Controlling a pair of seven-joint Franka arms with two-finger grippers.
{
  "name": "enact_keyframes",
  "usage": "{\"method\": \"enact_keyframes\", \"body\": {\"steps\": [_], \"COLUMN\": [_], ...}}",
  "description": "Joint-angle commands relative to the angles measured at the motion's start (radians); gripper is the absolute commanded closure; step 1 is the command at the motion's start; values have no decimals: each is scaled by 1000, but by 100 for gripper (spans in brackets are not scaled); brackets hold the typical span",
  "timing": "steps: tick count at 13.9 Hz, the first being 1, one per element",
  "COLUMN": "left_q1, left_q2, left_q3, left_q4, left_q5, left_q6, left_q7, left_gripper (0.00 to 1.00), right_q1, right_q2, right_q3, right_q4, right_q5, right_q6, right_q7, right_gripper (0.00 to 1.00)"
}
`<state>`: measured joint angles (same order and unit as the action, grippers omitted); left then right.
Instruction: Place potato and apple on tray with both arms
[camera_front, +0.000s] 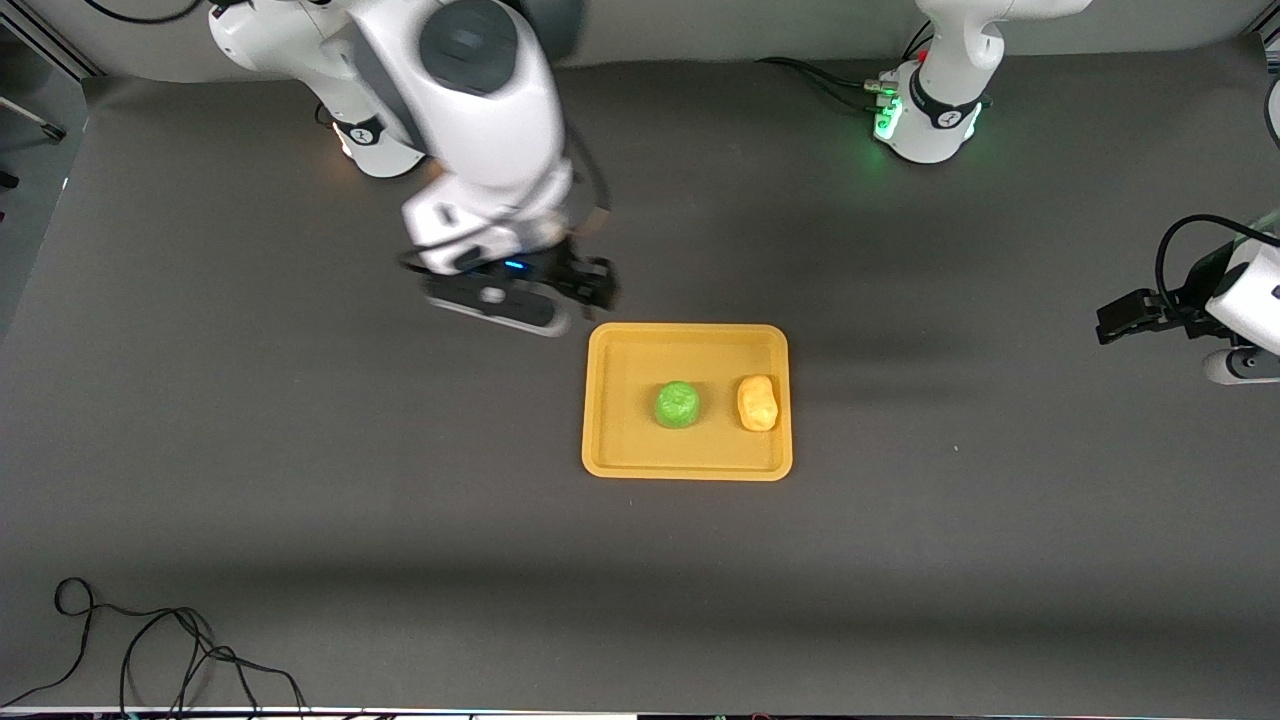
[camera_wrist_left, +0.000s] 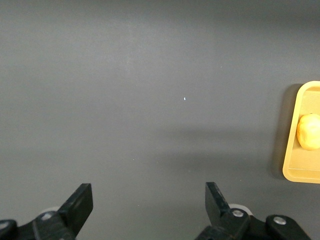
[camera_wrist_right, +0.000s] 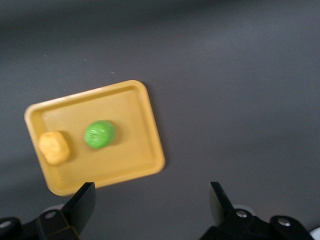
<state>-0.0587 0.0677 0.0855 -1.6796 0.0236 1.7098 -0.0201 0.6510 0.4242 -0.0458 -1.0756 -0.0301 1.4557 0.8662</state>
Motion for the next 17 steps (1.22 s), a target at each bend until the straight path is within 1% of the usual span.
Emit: {"method": "enact_keyframes", "body": {"steps": [1,3,5,6,8,10,11,13,14,15,17], "left_q1": [2,-1,2,2,0,3,3,3,3,3,3], "left_q2": [-3,-3,-3,-5,-3,-3,-3,-3,-3,-3,-3], "left_q3": [-3,-1,-3,-3,-1,-3,-1,-1,-1,-1,-1], "left_q4": [9,9,9,11,9,9,9,9,9,11,9], "left_q5": [-8,-8,-10,-17,-27,-27,-25,-25,-25,-25,-25], "left_q6": [1,14,27,28,30,28,25,22,28,28,28], "left_q7": [14,3,2,2,0,3,6,8,6,8,8], "left_gripper": [0,0,0,0,0,0,0,0,0,0,0], "right_q1": [-120,-244,-376,-439,-543,-653,-675,-677,-677,-677,-676], "right_q2": [-166,-276,-352,-373,-386,-387,-390,-436,-447,-444,-432], "right_q3": [-9,-14,-5,-5,6,44,44,41,38,38,38], "right_q4": [-169,-303,-403,-435,-461,-471,-487,-565,-579,-578,-541], "right_q5": [22,38,38,38,38,38,38,36,36,36,33], "right_q6": [-32,-2,32,43,52,63,83,142,152,149,140], "right_q7": [-252,-413,-583,-655,-760,-837,-857,-880,-880,-882,-883], "right_gripper": [0,0,0,0,0,0,0,0,0,0,0]}}
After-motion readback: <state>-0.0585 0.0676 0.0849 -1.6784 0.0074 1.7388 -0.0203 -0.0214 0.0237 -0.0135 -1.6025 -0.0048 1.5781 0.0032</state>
